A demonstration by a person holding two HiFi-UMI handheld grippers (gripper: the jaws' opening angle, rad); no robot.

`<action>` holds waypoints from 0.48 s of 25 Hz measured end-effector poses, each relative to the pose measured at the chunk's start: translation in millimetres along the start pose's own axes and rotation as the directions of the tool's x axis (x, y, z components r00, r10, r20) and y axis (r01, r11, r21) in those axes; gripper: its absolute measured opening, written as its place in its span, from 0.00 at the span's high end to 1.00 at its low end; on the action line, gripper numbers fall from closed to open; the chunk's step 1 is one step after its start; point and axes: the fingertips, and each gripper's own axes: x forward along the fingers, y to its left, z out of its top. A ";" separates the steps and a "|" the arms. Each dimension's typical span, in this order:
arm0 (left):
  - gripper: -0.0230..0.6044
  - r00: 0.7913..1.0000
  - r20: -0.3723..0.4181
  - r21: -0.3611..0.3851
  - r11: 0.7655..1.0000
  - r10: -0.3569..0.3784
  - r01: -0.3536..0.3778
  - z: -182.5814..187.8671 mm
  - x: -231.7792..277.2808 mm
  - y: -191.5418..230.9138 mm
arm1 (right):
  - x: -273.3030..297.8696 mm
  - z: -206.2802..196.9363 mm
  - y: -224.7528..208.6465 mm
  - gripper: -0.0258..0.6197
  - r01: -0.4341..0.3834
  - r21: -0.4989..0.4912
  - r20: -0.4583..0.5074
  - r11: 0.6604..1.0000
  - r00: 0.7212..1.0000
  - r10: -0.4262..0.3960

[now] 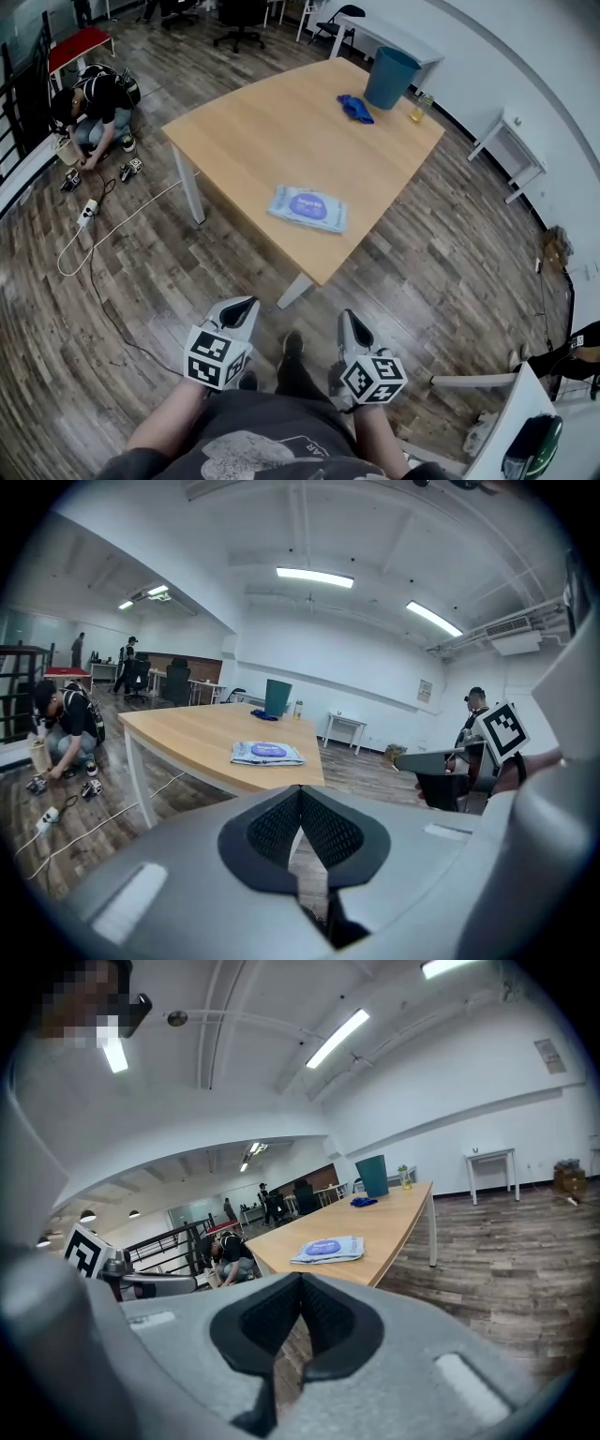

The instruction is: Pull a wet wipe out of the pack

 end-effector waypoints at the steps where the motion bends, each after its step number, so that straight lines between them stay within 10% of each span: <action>1: 0.93 1.000 0.004 -0.001 1.000 0.007 -0.007 2.4 4.3 1.9 | 6.5 2.7 -4.8 0.97 -0.003 0.008 0.003 1.000 1.000 0.003; 12: 0.93 0.999 -0.018 0.041 0.998 0.049 -0.048 36.8 81.4 7.6 | 70.2 41.0 -64.1 0.97 -0.041 0.018 -0.004 0.999 0.999 0.041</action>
